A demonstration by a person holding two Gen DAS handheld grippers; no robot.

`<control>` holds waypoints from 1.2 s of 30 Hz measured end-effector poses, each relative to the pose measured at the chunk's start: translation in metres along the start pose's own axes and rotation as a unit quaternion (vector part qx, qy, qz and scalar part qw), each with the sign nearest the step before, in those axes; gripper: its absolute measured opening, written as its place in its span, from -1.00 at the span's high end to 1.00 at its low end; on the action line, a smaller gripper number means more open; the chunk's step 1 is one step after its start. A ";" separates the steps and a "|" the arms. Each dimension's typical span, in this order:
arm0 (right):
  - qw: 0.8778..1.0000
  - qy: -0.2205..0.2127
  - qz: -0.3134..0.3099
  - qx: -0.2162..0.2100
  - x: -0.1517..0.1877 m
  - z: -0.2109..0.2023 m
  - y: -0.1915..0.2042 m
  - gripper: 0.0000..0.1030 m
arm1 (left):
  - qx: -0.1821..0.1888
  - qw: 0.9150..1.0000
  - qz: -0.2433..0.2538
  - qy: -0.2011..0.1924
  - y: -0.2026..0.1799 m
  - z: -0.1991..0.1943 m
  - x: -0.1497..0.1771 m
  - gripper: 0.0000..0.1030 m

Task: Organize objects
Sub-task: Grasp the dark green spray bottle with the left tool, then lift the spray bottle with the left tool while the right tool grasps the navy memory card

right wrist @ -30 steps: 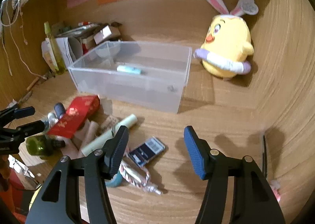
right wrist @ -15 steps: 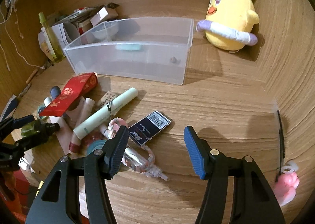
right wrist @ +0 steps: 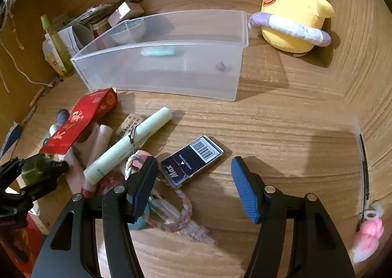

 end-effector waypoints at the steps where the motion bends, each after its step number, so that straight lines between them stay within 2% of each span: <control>1: 1.000 -0.001 0.000 0.002 -0.001 0.000 0.001 -0.14 | 0.001 1.000 0.001 0.000 0.000 0.000 0.000 -0.33; 3: 1.000 -0.004 -0.003 0.009 -0.002 0.002 0.002 -0.14 | 0.001 1.000 0.007 0.001 -0.002 0.000 0.002 -0.15; 7: 1.000 -0.006 -0.004 0.015 -0.004 0.003 0.001 -0.13 | 0.004 1.000 0.013 0.000 -0.004 -0.001 0.004 -0.06; 9: 1.000 -0.007 -0.006 0.019 -0.004 0.003 -0.001 -0.06 | 0.010 1.000 0.016 0.001 -0.006 -0.002 0.005 0.20; 16: 0.999 -0.009 0.008 0.032 -0.003 0.001 -0.013 -0.01 | 0.009 1.000 0.018 -0.004 -0.006 -0.008 0.006 0.20; 23: 0.999 -0.005 0.022 0.033 -0.006 0.002 -0.022 -0.01 | 0.002 0.999 0.010 -0.032 0.001 -0.025 -0.004 0.20; 30: 0.999 0.002 0.002 0.041 -0.010 0.010 -0.011 -0.03 | 0.007 0.998 -0.013 -0.064 0.011 -0.034 -0.024 0.20; 36: 0.999 0.004 -0.025 0.046 -0.012 0.013 0.002 0.03 | 0.009 0.996 -0.004 -0.083 0.007 -0.040 -0.041 0.20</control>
Point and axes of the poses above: each gripper's, at about its wrist camera, not at the fingertips, and z roughly the way its jaws point, y to its left, x to its underside, the point moved 1 cm from there along z, roughly the way its jaws point, and after that the axes turned 1 degree about x, right-handed, at the moved point
